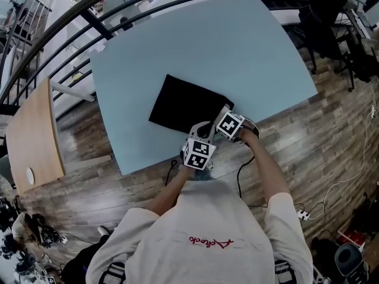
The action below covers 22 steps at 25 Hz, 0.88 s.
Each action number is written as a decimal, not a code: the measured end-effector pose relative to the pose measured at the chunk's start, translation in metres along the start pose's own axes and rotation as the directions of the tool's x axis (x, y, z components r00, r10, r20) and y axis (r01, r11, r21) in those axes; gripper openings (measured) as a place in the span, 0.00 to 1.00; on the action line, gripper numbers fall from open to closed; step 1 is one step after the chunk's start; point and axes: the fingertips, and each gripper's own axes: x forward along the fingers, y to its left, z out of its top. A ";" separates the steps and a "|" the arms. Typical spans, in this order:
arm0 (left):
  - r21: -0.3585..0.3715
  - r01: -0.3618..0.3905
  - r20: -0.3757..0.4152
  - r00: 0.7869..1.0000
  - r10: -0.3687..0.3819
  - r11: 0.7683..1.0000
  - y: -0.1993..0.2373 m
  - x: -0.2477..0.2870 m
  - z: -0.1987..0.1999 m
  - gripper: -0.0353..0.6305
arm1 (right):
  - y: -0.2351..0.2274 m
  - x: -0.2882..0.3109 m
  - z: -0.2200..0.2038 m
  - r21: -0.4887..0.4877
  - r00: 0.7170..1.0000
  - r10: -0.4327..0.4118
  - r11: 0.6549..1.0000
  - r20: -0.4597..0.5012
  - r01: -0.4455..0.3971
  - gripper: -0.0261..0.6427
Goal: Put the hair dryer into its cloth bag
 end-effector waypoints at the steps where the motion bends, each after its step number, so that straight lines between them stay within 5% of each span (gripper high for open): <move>1: -0.006 -0.001 0.001 1.000 0.001 1.000 0.002 -0.001 0.000 0.07 | 0.000 0.002 0.004 -0.012 1.000 0.004 1.000 -0.012 -0.005 0.36; 10: -0.065 -0.017 -0.010 1.000 0.016 0.998 0.024 -0.009 -0.016 0.07 | 0.001 0.018 0.029 -0.080 0.991 0.061 0.994 -0.117 -0.071 0.36; 22: -0.106 -0.050 -0.013 0.999 0.049 0.993 0.055 -0.017 -0.025 0.07 | 0.010 0.017 0.059 -0.018 0.968 0.119 0.992 -0.223 -0.126 0.37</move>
